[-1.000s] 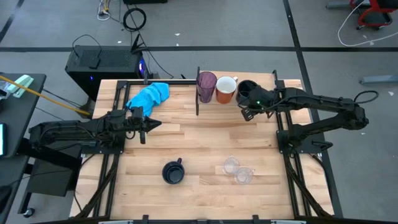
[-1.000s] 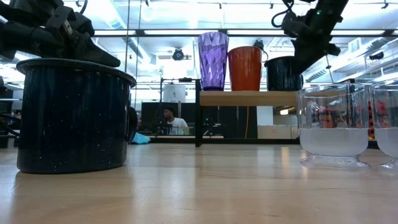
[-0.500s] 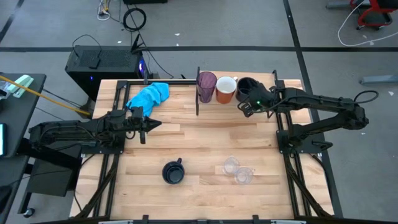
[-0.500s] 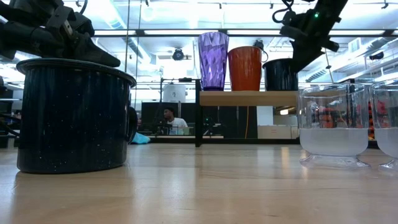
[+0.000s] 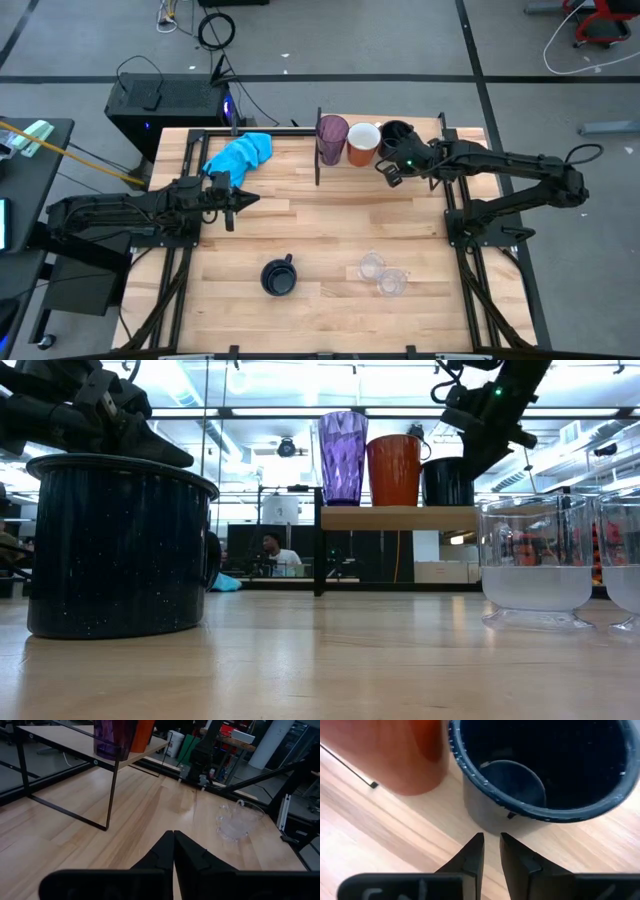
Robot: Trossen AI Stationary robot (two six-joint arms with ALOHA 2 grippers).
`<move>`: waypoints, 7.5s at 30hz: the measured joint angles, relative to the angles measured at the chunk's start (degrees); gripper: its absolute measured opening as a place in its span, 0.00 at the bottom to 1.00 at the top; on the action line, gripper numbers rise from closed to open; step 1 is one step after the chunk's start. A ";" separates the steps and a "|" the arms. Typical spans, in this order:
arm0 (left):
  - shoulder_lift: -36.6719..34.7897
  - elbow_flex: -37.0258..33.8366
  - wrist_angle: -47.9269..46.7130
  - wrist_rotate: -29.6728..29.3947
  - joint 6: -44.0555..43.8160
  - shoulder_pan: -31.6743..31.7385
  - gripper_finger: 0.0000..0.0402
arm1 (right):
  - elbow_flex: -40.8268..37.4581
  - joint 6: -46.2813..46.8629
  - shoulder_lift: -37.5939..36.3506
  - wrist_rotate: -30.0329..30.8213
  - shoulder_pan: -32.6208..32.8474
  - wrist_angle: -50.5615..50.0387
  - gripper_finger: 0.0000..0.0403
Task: Stack small to large cups/mugs on shelf
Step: Put the right black mug on the shelf, then put the black mug on the shelf aligned with the other black mug
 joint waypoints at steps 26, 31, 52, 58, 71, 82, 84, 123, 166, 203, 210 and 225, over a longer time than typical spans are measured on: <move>-0.01 0.00 0.00 0.00 -0.30 0.00 0.06 | 0.00 -7.24 0.32 0.76 -6.88 7.53 0.17; -0.02 0.00 -0.02 0.00 -0.31 0.02 0.04 | 0.00 -9.01 -0.29 -4.82 -7.12 5.64 0.17; -0.02 0.00 -0.04 0.00 -0.42 0.02 0.03 | 0.83 -10.20 -0.71 3.69 -14.49 -2.16 0.17; -0.02 0.00 -0.04 0.00 -0.39 0.02 0.05 | 0.81 -12.28 -0.71 3.30 -14.47 2.48 0.17; -0.01 0.00 -0.04 0.00 -0.34 0.01 0.05 | 0.81 -12.99 -0.71 -0.04 -14.47 2.88 0.17; -0.02 0.00 -0.04 0.00 -0.28 0.02 0.05 | 0.81 -14.28 -0.71 -1.95 -14.16 2.92 0.17; 0.00 0.00 -0.04 0.00 -0.28 0.02 0.05 | 0.79 -14.33 -0.71 -1.91 -13.57 3.19 0.17; -0.02 0.00 6.79 0.02 1.53 0.02 0.05 | -3.38 -17.43 -2.23 -7.36 -12.54 4.81 0.17; -0.02 0.00 5.97 0.04 -0.49 0.02 0.06 | -8.96 -14.14 -1.98 -0.59 -11.89 21.57 0.48; -0.04 0.00 4.82 7.19 -1.04 0.02 0.06 | -2.84 -8.04 -2.00 -18.53 2.67 9.57 0.44; -0.04 0.00 2.45 21.28 -1.91 0.02 0.04 | -3.98 -5.70 -1.42 -16.28 15.50 20.84 0.44; -0.04 0.00 6.75 17.90 4.41 -2.91 0.06 | -4.13 -18.05 13.74 -13.31 24.74 51.65 0.44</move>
